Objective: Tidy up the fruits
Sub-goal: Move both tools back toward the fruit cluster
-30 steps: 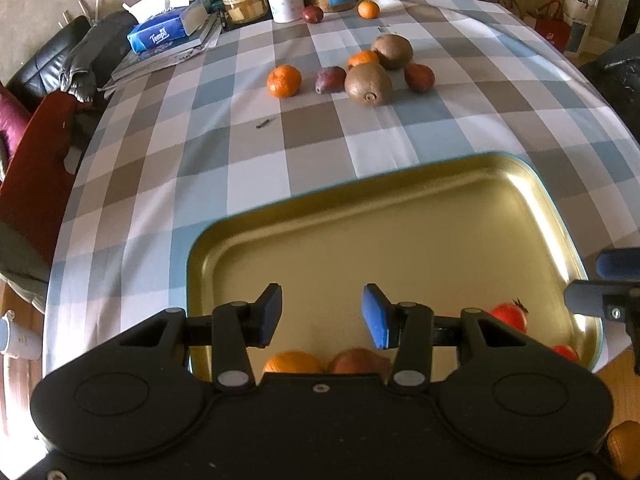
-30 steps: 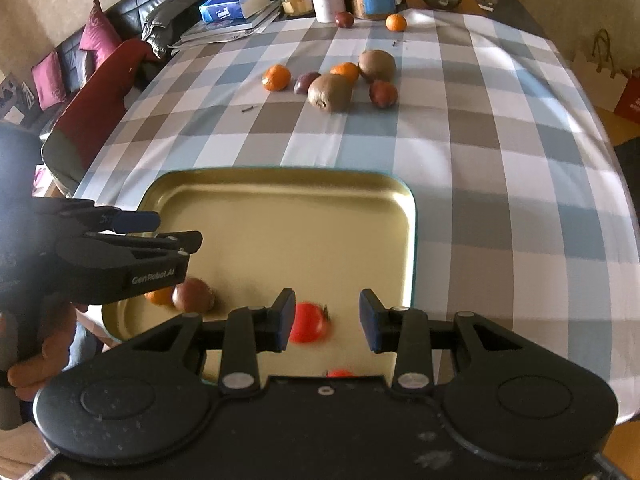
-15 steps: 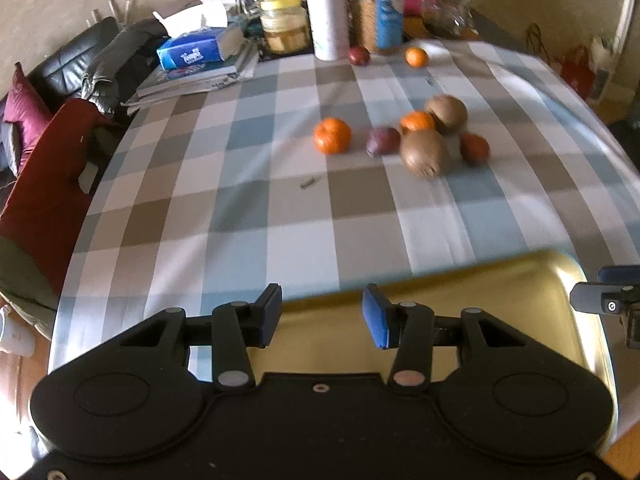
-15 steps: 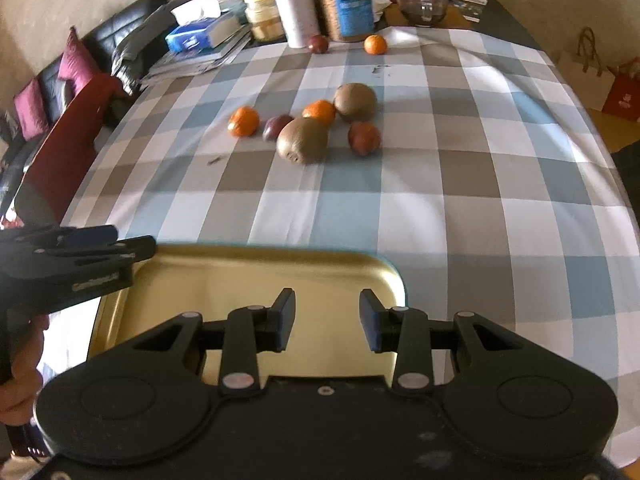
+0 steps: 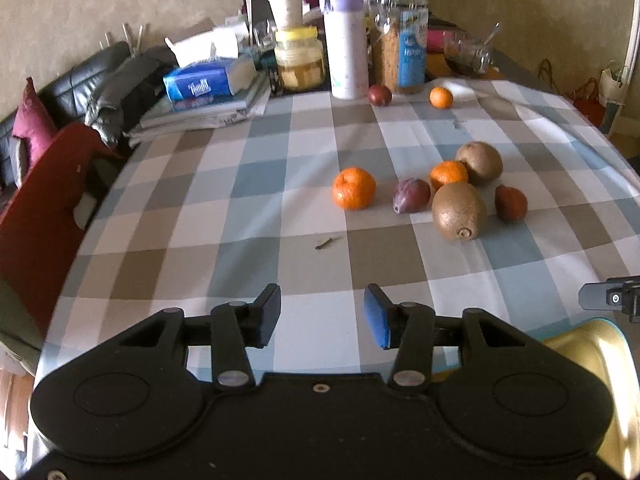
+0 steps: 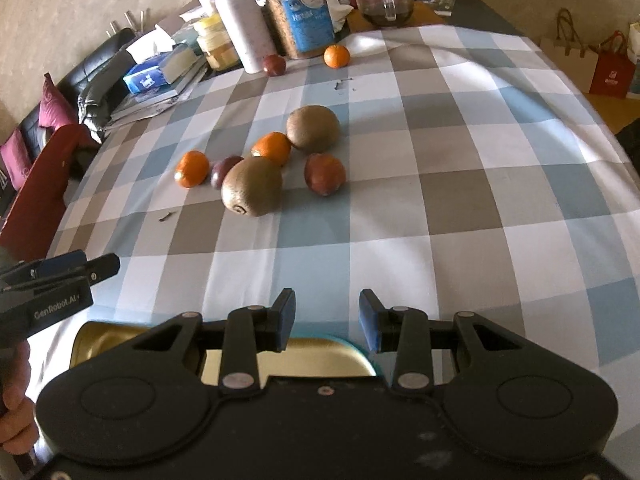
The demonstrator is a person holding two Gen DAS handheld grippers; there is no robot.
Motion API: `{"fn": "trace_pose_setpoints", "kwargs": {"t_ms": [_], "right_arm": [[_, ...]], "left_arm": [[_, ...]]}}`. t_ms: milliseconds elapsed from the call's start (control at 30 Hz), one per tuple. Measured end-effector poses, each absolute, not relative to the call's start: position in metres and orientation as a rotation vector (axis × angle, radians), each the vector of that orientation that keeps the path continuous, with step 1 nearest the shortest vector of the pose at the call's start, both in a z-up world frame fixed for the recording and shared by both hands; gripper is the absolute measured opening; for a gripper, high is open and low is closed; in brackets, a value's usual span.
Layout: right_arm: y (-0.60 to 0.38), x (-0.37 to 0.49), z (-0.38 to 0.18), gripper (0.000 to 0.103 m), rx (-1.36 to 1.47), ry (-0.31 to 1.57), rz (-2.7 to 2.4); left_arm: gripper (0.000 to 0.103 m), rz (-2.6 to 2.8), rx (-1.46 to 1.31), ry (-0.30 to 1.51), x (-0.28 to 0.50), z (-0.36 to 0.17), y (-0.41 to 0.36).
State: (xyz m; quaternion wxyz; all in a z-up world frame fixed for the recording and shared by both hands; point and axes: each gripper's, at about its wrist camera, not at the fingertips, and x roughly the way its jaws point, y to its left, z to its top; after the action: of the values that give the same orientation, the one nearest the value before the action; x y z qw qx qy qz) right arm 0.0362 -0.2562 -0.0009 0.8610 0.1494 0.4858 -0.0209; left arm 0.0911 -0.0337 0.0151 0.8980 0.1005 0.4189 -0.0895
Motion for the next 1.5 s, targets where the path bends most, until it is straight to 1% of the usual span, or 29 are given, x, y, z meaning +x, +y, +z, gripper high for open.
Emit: {"fn": "trace_pose_setpoints", "kwargs": {"t_ms": [33, 167, 500, 700, 800, 867, 1100, 1333, 1500], "right_arm": [[-0.257, 0.041, -0.005, 0.039, 0.318, 1.031, -0.048], [-0.257, 0.057, -0.02, 0.039, 0.337, 1.056, -0.058], [-0.257, 0.08, -0.04, 0.039, 0.301, 0.967, -0.072], [-0.255, 0.093, -0.045, 0.039, 0.238, 0.887, -0.075], [-0.255, 0.101, -0.046, 0.039, 0.221, 0.878, -0.074], [-0.258, 0.109, -0.047, 0.037, 0.223, 0.88, -0.079], [-0.266, 0.134, -0.046, 0.037, 0.23, 0.915, -0.079], [-0.282, 0.145, -0.048, 0.037, 0.286, 0.908, -0.031], [-0.285, 0.153, -0.046, 0.035, 0.313, 0.952, -0.035]], "left_arm": [[0.061, -0.189, 0.198, 0.884, 0.095, 0.011, -0.034], [0.061, -0.195, 0.16, 0.928, 0.111, -0.004, -0.037], [0.061, -0.182, 0.085, 0.934, 0.141, -0.024, -0.038], [0.061, -0.186, 0.088, 0.9, 0.147, -0.027, -0.04], [0.061, -0.197, 0.086, 0.902, 0.151, -0.028, -0.042], [0.061, -0.197, 0.091, 0.91, 0.156, -0.029, -0.045], [0.061, -0.216, 0.062, 0.949, 0.169, -0.029, -0.052], [0.061, -0.222, 0.022, 0.984, 0.178, -0.025, -0.052], [0.061, -0.215, 0.016, 0.981, 0.186, -0.017, -0.054]]}}
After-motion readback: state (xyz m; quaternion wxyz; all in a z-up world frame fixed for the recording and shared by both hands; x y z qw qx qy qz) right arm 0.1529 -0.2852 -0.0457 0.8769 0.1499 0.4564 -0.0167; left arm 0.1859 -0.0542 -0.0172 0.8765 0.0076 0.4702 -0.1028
